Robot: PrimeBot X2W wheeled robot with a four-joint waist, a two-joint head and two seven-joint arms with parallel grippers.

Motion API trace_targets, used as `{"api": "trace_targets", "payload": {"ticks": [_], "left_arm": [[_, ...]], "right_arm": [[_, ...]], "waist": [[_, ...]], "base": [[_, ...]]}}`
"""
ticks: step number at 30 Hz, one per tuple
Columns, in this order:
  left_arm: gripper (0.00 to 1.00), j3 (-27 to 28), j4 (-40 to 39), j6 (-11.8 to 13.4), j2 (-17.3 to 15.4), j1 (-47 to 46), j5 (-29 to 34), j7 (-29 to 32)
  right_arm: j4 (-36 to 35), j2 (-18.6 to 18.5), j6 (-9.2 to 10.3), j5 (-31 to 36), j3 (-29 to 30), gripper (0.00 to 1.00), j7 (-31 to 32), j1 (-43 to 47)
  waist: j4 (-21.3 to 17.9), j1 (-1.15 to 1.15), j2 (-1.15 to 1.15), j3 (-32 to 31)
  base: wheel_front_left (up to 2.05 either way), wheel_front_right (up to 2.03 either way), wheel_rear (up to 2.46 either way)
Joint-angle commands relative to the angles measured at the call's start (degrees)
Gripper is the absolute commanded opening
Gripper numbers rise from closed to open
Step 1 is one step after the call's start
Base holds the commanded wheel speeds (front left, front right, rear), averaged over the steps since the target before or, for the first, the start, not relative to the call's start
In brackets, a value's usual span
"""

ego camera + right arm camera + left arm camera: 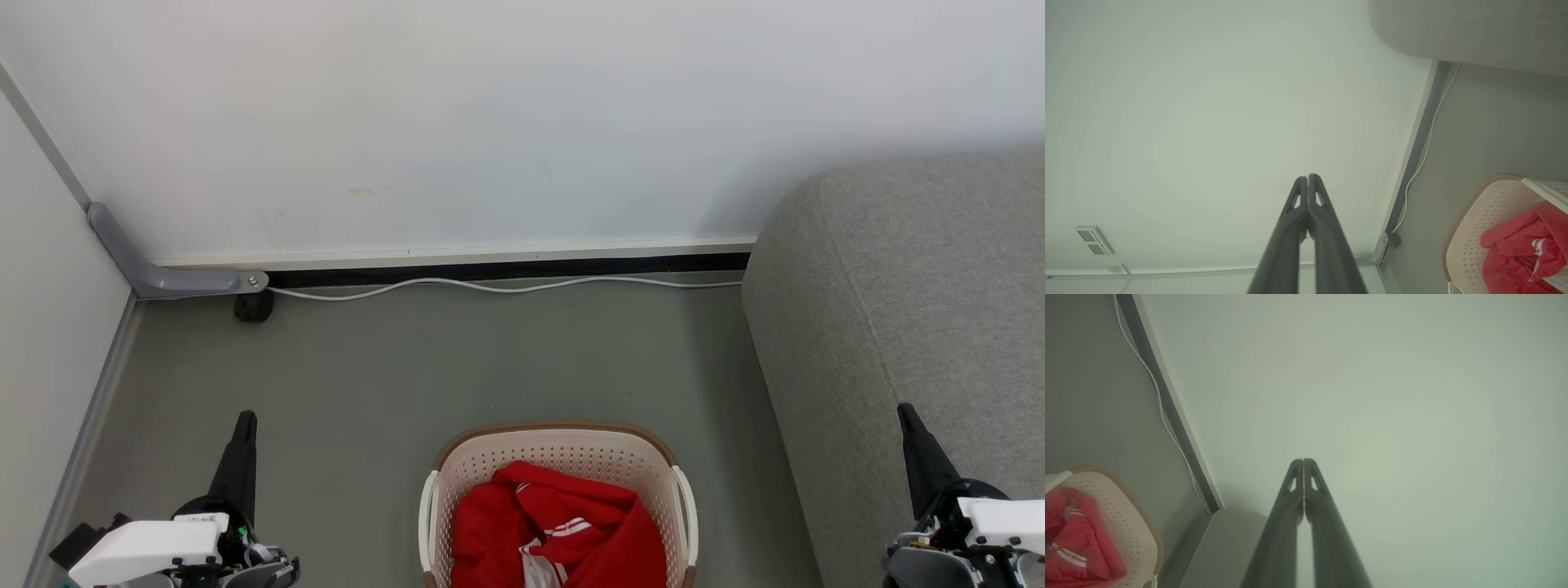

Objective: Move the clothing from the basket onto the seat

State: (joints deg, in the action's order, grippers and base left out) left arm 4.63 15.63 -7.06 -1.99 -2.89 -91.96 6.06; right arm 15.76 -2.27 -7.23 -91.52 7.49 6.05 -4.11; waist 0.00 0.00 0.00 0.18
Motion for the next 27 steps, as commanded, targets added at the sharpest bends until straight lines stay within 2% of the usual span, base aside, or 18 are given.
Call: {"api": "trace_targets", "payload": {"ticks": [1, 27], "left_arm": [[0.0, 1.9, -1.6, -0.4, -0.9, -3.3, -0.2, 0.4], [0.0, 1.9, -1.6, -0.4, -0.9, -3.3, -0.2, 0.4]], "right_arm": [[-1.7, -0.6, -0.25, -0.7, -1.0, 0.0, 0.4, -2.1], [-1.7, -0.6, -0.25, -0.7, -1.0, 0.0, 0.4, -2.1]], "waist": [[0.0, 0.0, 0.0, 0.0], [0.0, 0.0, 0.0, 0.0]], "base": [[0.0, 0.0, 0.0], [0.0, 0.0, 0.0]]}}
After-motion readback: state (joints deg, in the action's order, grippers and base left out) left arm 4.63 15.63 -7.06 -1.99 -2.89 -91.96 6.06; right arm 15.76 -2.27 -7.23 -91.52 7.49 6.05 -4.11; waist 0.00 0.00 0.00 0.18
